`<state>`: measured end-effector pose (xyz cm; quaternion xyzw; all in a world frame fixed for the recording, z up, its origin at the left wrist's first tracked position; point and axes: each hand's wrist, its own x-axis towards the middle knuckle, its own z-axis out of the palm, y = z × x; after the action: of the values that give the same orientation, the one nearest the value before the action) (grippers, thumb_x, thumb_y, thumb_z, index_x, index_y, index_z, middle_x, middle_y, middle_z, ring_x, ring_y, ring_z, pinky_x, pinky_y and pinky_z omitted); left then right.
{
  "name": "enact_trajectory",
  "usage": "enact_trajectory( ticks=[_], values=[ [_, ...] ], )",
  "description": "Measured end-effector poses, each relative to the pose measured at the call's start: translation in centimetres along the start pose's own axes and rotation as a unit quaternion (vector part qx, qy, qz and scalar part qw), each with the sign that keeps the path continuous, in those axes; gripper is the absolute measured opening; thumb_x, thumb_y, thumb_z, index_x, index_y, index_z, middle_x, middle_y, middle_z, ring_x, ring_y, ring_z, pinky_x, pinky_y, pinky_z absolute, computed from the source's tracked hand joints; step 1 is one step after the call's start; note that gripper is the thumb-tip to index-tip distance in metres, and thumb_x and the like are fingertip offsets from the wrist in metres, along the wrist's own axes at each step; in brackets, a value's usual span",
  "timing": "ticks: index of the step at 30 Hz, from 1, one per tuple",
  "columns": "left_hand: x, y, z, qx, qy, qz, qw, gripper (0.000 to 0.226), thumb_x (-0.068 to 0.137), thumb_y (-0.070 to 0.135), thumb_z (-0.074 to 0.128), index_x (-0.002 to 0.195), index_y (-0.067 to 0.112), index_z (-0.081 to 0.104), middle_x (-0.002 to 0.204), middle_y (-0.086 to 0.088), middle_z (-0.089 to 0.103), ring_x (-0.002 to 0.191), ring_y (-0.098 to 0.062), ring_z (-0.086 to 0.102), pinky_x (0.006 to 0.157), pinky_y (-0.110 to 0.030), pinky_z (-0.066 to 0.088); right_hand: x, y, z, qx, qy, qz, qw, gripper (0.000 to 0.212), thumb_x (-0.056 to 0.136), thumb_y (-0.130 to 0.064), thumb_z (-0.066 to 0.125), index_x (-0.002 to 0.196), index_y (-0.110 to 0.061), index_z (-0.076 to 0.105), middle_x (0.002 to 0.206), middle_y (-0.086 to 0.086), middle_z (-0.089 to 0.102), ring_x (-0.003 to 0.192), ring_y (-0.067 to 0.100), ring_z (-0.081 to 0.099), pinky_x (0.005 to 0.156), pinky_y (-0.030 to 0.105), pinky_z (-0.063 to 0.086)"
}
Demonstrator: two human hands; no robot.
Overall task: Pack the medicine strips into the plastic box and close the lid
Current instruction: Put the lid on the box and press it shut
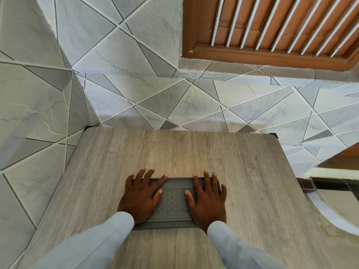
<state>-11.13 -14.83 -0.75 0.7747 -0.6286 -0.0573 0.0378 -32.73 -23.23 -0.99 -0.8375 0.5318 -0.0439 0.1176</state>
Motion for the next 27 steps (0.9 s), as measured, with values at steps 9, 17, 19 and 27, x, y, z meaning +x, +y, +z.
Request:
enact_trajectory(
  ticks=[9, 17, 19, 27],
  values=[
    [0.4, -0.2, 0.3, -0.018, -0.002, 0.003, 1.0, 0.05, 0.094, 0.052, 0.021, 0.144, 0.048, 0.02, 0.149, -0.001, 0.037, 0.142, -0.029, 0.024, 0.113, -0.051, 0.016, 0.1, -0.1, -0.1, -0.003, 0.009, -0.005, 1.0, 0.076, 0.087, -0.07, 0.0, 0.151, -0.032, 0.02, 0.162, 0.005, 0.013, 0.149, 0.028, -0.006, 0.115, 0.05, -0.007],
    [-0.3, 2.7, -0.2, 0.01, 0.011, 0.0, 1.0, 0.058, 0.088, 0.043, 0.035, 0.143, 0.025, 0.038, 0.147, -0.007, 0.044, 0.138, -0.032, 0.035, 0.106, -0.055, 0.026, -0.1, -0.3, -0.1, 0.003, 0.024, 0.002, 1.0, 0.069, 0.093, -0.061, 0.009, 0.15, -0.025, 0.026, 0.159, 0.008, 0.022, 0.149, 0.028, 0.006, 0.117, 0.047, -0.002],
    [-0.8, 5.0, 0.3, -0.006, 0.017, 0.026, 0.999, 0.061, 0.088, 0.042, 0.037, 0.144, 0.018, 0.036, 0.149, -0.007, 0.041, 0.14, -0.028, 0.033, 0.108, -0.054, 0.021, -0.1, -0.3, -0.1, 0.001, 0.027, 0.004, 1.0, 0.065, 0.095, -0.055, 0.015, 0.148, -0.021, 0.03, 0.157, 0.01, 0.027, 0.148, 0.028, 0.012, 0.117, 0.046, 0.001],
    [-0.5, 8.7, 1.4, -0.001, 0.0, 0.046, 0.999, 0.068, 0.089, 0.048, 0.035, 0.144, 0.007, 0.035, 0.151, -0.01, 0.036, 0.142, -0.024, 0.029, 0.11, -0.055, 0.018, -0.1, -0.2, 0.1, -0.021, 0.034, 0.006, 0.999, 0.059, 0.095, -0.04, 0.021, 0.144, -0.013, 0.039, 0.153, 0.013, 0.037, 0.145, 0.028, 0.024, 0.117, 0.044, 0.006]
  ],
)
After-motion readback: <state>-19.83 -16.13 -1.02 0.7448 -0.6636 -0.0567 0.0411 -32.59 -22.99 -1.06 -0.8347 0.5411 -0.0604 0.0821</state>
